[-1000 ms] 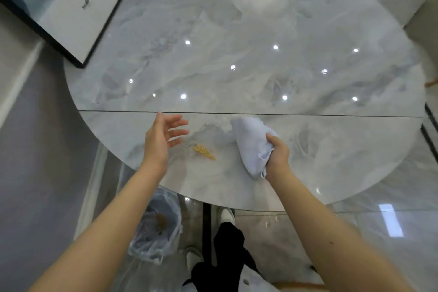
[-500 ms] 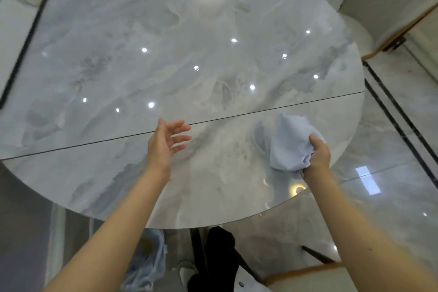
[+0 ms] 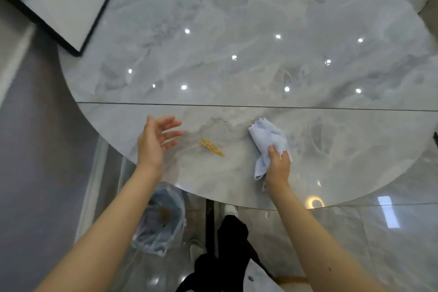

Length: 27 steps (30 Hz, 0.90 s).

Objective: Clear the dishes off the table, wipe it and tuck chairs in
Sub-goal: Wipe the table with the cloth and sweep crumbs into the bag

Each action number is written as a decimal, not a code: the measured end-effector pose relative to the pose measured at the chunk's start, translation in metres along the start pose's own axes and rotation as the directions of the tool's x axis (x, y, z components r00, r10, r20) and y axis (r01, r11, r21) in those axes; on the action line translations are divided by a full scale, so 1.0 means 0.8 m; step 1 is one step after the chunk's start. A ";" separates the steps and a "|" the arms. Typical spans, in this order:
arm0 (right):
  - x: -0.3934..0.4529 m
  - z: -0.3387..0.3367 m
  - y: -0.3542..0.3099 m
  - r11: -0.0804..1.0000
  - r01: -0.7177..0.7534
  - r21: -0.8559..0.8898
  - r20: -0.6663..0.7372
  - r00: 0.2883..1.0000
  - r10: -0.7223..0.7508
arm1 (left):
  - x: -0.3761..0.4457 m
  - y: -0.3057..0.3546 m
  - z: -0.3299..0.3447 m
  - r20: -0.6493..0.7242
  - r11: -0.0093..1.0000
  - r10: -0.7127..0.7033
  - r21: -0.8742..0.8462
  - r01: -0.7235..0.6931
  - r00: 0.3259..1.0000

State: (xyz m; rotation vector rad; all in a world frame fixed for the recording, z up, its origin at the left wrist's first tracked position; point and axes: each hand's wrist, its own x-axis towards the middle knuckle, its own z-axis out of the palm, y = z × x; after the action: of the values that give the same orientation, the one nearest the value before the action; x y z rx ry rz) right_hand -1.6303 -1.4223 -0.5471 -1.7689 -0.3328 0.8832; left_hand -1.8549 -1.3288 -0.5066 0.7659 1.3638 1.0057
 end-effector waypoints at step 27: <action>-0.086 0.241 0.011 0.935 0.163 -0.314 0.313 0.948 -0.060 | -0.086 -0.082 -0.278 -0.429 0.969 -0.092 -0.245 -0.018 0.899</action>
State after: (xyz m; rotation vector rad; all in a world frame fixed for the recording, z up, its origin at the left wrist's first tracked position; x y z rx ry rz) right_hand -1.8146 -1.3332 -0.5553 -1.9014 -0.8191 1.0598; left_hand -2.0615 -1.4429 -0.5574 0.3333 1.5893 1.3413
